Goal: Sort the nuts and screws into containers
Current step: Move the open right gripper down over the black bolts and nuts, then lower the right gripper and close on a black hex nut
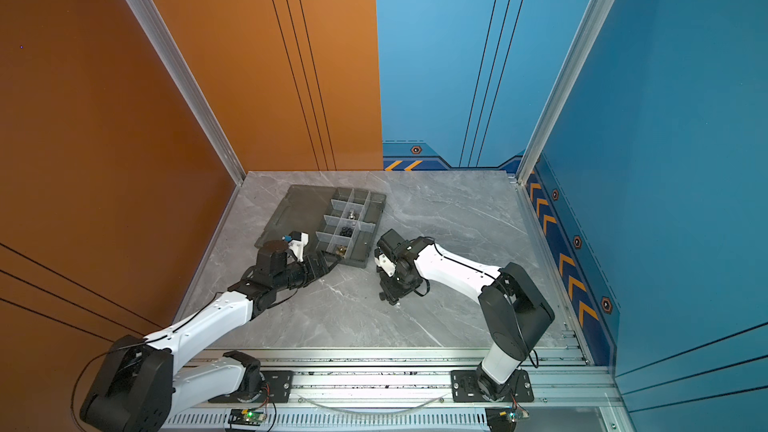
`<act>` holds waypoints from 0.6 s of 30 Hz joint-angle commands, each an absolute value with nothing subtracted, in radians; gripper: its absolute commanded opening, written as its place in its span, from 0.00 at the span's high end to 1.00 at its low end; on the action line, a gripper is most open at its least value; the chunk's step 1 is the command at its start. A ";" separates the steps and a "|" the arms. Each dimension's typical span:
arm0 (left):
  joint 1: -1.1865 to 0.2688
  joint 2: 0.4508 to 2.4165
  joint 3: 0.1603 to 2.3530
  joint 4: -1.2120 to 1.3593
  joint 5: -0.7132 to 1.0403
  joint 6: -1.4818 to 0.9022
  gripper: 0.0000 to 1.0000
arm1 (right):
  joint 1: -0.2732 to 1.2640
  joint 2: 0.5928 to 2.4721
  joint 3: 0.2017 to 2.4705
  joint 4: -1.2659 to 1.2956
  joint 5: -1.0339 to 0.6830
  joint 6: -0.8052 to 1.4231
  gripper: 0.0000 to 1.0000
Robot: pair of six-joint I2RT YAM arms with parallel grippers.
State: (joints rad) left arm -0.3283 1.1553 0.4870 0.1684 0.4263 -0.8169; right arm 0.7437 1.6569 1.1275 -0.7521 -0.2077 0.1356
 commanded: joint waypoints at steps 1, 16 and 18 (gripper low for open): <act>-0.324 1.152 0.510 0.176 0.420 -0.813 0.02 | 0.748 1.675 1.109 -0.778 -0.174 0.159 0.48; -0.315 1.133 0.500 0.160 0.412 -0.813 0.02 | 0.747 1.697 1.108 -0.774 -0.166 0.158 0.48; -0.314 1.135 0.500 0.158 0.411 -0.813 0.02 | 0.747 1.699 1.106 -0.774 -0.163 0.160 0.48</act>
